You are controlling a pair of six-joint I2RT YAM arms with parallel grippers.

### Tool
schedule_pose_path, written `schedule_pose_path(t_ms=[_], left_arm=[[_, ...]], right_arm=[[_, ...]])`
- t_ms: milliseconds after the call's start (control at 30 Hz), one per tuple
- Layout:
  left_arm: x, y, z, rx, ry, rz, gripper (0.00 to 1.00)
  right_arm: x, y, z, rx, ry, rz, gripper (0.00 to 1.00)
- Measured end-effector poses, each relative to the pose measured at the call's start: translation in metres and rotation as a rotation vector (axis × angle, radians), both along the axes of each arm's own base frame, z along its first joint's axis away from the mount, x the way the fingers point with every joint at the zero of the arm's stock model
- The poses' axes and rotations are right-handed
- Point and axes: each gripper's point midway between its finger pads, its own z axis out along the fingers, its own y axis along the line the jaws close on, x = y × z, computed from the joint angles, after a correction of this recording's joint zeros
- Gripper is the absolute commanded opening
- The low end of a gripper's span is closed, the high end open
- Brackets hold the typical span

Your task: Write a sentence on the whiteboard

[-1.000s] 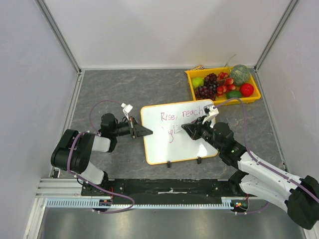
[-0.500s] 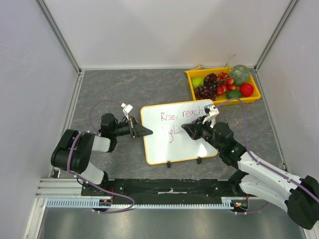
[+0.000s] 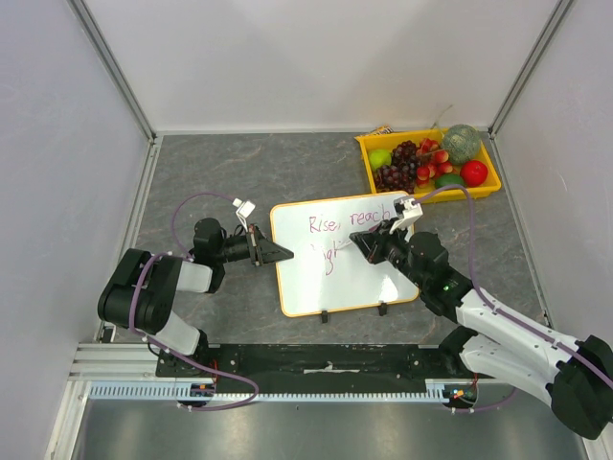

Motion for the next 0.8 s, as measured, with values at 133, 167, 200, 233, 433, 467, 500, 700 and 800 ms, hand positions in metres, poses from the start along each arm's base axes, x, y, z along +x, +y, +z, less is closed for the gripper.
schedule_pose_path(t_ms=[133, 167, 200, 233, 433, 467, 500, 700, 800], left_arm=[[0.000, 0.000, 0.000, 0.000, 0.000, 0.000, 0.02], [0.000, 0.000, 0.000, 0.000, 0.000, 0.000, 0.02], [0.000, 0.000, 0.000, 0.000, 0.000, 0.000, 0.02], [0.000, 0.000, 0.000, 0.000, 0.000, 0.000, 0.02], [0.000, 0.000, 0.000, 0.000, 0.000, 0.000, 0.02], [0.000, 0.000, 0.000, 0.000, 0.000, 0.000, 0.02], [0.000, 0.000, 0.000, 0.000, 0.000, 0.000, 0.02], [0.000, 0.000, 0.000, 0.000, 0.000, 0.000, 0.02], [0.000, 0.000, 0.000, 0.000, 0.000, 0.000, 0.02]], right_arm=[[0.003, -0.002, 0.004, 0.000, -0.009, -0.017, 0.00], [0.004, -0.002, 0.004, 0.000, -0.011, -0.022, 0.00], [0.004, -0.003, 0.005, -0.001, -0.012, -0.025, 0.00], [0.004, -0.003, 0.005, -0.003, -0.014, -0.028, 0.00], [0.003, -0.006, 0.005, -0.014, -0.019, -0.031, 0.00], [0.003, -0.006, 0.005, -0.017, -0.018, -0.030, 0.00], [0.002, -0.007, 0.005, -0.018, -0.017, -0.030, 0.00], [-0.002, -0.009, 0.000, -0.021, -0.010, -0.024, 0.00], [-0.006, -0.009, -0.004, -0.017, -0.002, -0.016, 0.00]])
